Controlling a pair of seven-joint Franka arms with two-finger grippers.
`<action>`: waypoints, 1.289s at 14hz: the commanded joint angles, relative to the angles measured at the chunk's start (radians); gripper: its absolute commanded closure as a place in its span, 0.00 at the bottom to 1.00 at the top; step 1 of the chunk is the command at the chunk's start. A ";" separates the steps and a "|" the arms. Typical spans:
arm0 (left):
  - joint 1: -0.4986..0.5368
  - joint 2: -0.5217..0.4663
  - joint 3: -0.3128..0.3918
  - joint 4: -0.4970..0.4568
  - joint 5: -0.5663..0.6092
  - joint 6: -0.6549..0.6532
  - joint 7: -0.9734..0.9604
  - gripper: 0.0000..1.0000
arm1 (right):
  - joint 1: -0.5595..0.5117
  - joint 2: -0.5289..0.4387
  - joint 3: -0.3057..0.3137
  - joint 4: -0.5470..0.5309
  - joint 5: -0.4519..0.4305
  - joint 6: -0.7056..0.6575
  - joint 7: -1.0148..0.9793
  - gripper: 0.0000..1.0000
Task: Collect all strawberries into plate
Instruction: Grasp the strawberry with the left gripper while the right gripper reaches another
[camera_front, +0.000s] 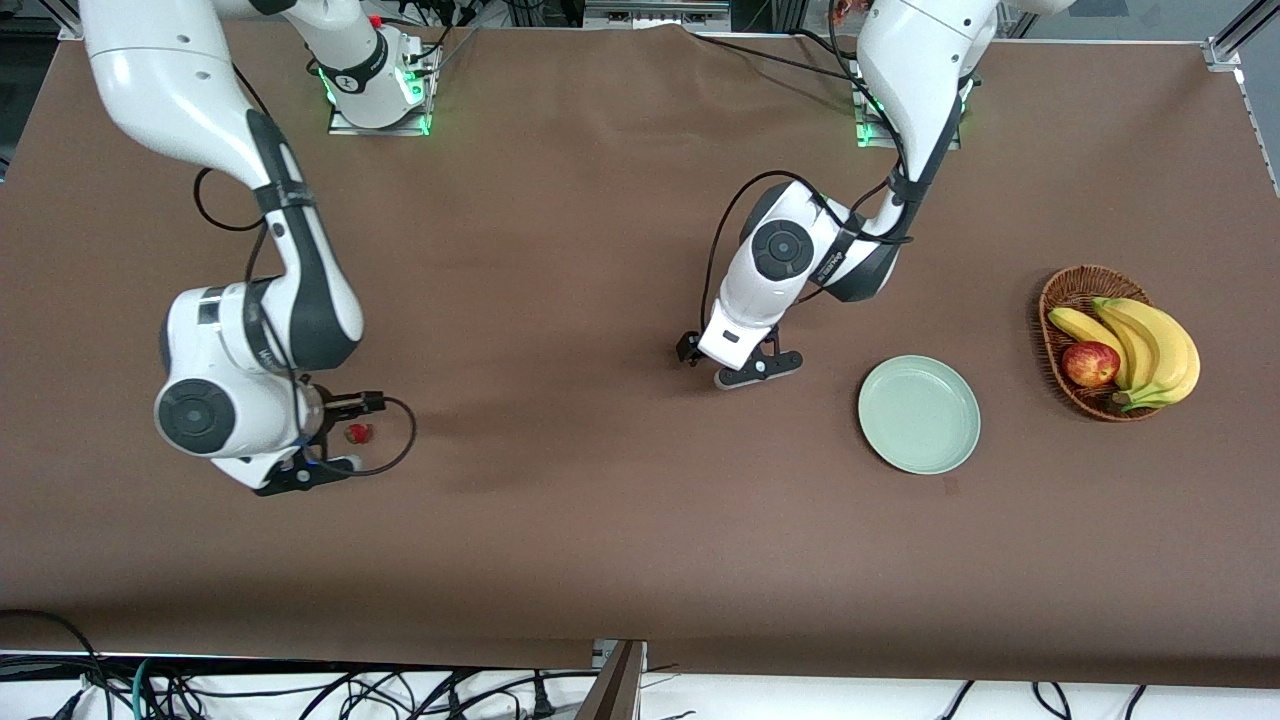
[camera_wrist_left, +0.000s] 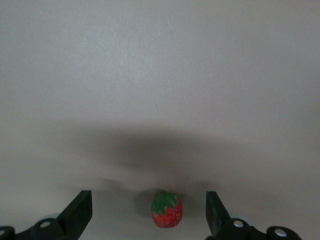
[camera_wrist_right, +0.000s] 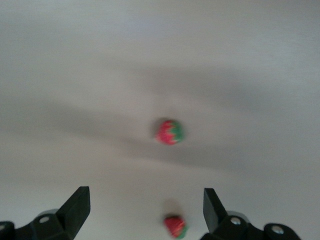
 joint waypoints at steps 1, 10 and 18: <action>-0.019 0.020 0.007 0.019 0.021 0.002 -0.026 0.01 | -0.028 0.002 0.009 -0.068 0.013 0.083 -0.023 0.00; -0.046 0.072 0.006 0.036 0.021 0.004 -0.017 0.23 | -0.028 0.019 0.011 -0.192 0.015 0.286 0.051 0.00; -0.044 0.092 -0.017 0.051 0.022 0.002 -0.012 0.76 | -0.029 0.021 0.011 -0.209 0.015 0.344 0.051 0.11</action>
